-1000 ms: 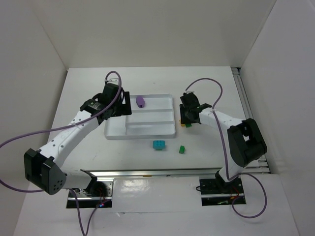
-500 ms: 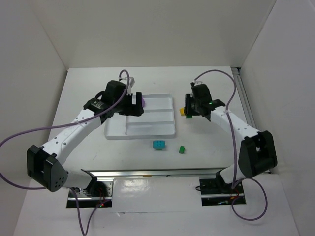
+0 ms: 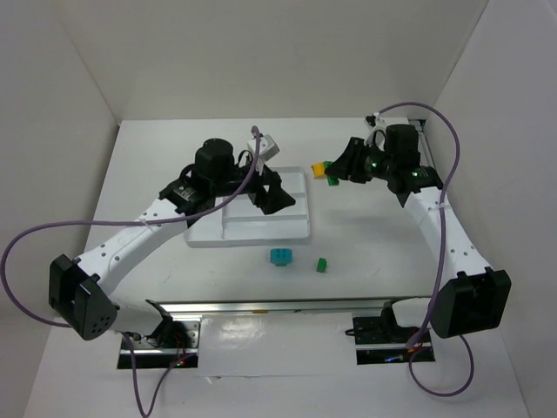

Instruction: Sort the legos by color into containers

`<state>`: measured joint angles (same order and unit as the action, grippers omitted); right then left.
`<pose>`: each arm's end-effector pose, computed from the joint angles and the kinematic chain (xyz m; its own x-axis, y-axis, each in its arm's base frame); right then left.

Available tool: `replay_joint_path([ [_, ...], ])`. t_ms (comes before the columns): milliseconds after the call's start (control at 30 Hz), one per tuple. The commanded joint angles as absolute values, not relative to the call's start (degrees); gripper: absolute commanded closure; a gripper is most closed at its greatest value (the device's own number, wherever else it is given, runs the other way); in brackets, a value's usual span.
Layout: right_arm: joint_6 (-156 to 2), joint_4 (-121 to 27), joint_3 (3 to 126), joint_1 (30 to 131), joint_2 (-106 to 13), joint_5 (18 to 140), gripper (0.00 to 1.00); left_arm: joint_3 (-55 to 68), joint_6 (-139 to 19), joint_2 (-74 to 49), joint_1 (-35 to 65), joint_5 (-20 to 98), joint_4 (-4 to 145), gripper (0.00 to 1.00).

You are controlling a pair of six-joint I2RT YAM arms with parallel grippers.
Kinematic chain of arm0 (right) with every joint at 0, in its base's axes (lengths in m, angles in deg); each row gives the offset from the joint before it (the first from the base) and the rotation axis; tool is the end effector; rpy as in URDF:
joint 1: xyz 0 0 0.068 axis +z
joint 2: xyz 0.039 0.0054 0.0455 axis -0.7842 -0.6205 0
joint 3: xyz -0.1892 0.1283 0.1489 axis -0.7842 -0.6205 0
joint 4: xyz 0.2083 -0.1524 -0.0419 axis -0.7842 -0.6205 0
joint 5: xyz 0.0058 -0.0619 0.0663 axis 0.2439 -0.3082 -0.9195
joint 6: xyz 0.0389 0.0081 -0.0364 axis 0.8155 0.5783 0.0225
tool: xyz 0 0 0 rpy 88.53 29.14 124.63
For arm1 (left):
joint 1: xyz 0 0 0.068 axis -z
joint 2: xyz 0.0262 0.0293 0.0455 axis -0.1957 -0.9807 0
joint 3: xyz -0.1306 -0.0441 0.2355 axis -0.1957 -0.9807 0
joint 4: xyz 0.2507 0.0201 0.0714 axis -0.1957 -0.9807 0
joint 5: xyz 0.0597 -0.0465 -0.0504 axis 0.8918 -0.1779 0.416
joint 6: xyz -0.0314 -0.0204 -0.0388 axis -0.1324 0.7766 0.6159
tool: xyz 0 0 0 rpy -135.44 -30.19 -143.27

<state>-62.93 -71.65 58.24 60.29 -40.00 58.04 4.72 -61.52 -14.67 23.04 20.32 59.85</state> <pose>0.2831 0.0604 0.3527 -0.6596 0.2182 -0.7193 -0.3267 0.7786 0.5358 0.2522 -0.1919 0.3719 -0.3679 0.0635 -0.9277 0.8124 0.5072 -0.2875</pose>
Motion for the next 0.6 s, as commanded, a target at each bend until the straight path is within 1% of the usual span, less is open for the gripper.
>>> replay_joint_path([
  [0, -61.82, -74.69, 60.73, 58.60, -37.83, 46.67, 0.73, 5.75, -69.68, -14.76, 24.40, 9.24, 69.14, 0.12],
  [33, -61.82, -75.56, 60.73, 58.59, -37.83, 45.69, 0.73, 4.26, -70.30, -14.15, 25.44, 8.18, 71.86, 0.12],
  [100, -61.82, -76.10, 60.73, 58.06, -37.83, 42.62, 0.73, 4.25, -72.76, -14.14, 26.68, 10.09, 72.41, 0.10],
  [167, -62.34, -76.88, 61.34, 58.06, -38.35, 41.03, 0.72, 7.48, -75.83, -15.97, 28.08, 13.07, 67.87, 0.10],
  [233, -62.87, -78.55, 61.96, 58.06, -39.06, 39.27, 0.72, 8.81, -76.64, -17.22, 28.09, 15.02, 66.96, 0.10],
  [367, -63.92, -79.87, 62.66, 58.06, -39.06, 38.39, 0.72, 12.85, -79.88, -20.90, 31.07, 19.23, 63.72, 0.08],
  [433, -63.93, -80.40, 63.27, 58.06, -39.06, 37.86, 0.72, 13.39, -81.38, -22.41, 32.39, 22.48, 62.13, 0.08],
  [533, -63.93, -80.40, 62.75, 58.06, -38.36, 37.86, 0.72, 13.39, -81.38, -23.20, 33.10, 24.68, 62.83, 0.08],
  [567, -63.93, -80.40, 62.75, 58.06, -38.36, 37.86, 0.72, 13.39, -81.38, -23.89, 33.10, 24.69, 62.83, 0.09],
])
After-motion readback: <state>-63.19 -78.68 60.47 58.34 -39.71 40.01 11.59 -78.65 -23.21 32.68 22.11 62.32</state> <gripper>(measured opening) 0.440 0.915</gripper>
